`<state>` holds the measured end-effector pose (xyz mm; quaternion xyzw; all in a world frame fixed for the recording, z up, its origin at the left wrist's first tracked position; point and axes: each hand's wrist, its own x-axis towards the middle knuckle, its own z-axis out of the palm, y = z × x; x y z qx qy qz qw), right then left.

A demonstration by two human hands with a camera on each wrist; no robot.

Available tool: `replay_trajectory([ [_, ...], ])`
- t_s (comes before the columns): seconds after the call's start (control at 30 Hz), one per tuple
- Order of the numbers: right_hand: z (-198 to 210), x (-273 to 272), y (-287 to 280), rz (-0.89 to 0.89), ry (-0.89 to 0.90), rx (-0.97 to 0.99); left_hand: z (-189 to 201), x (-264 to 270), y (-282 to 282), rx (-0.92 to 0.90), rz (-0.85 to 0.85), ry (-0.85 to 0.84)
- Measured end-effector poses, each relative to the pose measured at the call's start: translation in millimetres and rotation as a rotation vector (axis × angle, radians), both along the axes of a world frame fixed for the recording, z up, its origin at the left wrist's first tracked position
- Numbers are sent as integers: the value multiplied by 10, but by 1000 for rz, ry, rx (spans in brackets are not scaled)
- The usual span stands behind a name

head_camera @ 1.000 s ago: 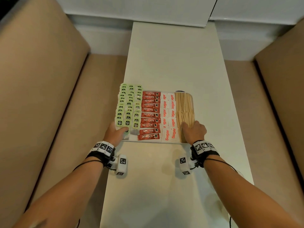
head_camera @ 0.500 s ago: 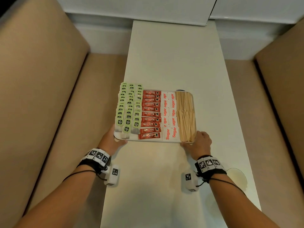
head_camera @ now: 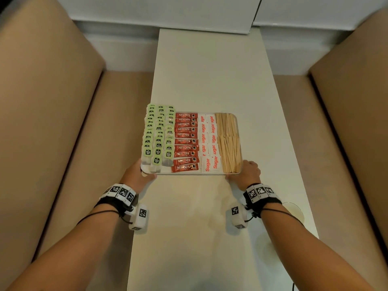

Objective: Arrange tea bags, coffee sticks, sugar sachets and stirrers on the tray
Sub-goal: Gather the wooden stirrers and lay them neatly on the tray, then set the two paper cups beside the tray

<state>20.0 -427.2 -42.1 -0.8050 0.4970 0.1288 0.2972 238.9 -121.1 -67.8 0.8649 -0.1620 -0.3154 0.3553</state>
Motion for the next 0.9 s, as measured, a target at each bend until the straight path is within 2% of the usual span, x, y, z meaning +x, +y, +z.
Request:
replay_trajectory([
  [0.13, 291, -116, -46, 6, -88, 100, 61, -102, 93, 75, -64, -15],
  [0.33, 964, -588, -91, 144, -227, 191, 56, -401, 399, 407, -159, -57],
  [0.53, 1364, -1172, -234, 252, -239, 162, 277, -786, 351, 599, -176, -199],
  [0.77, 1399, -1654, -392, 306, -224, 177, 535, -1605, -224, 408, -291, -159],
  [0.9, 1206, -1896, -533, 299, -211, 170, 649, -2120, -658, 243, -318, -131],
])
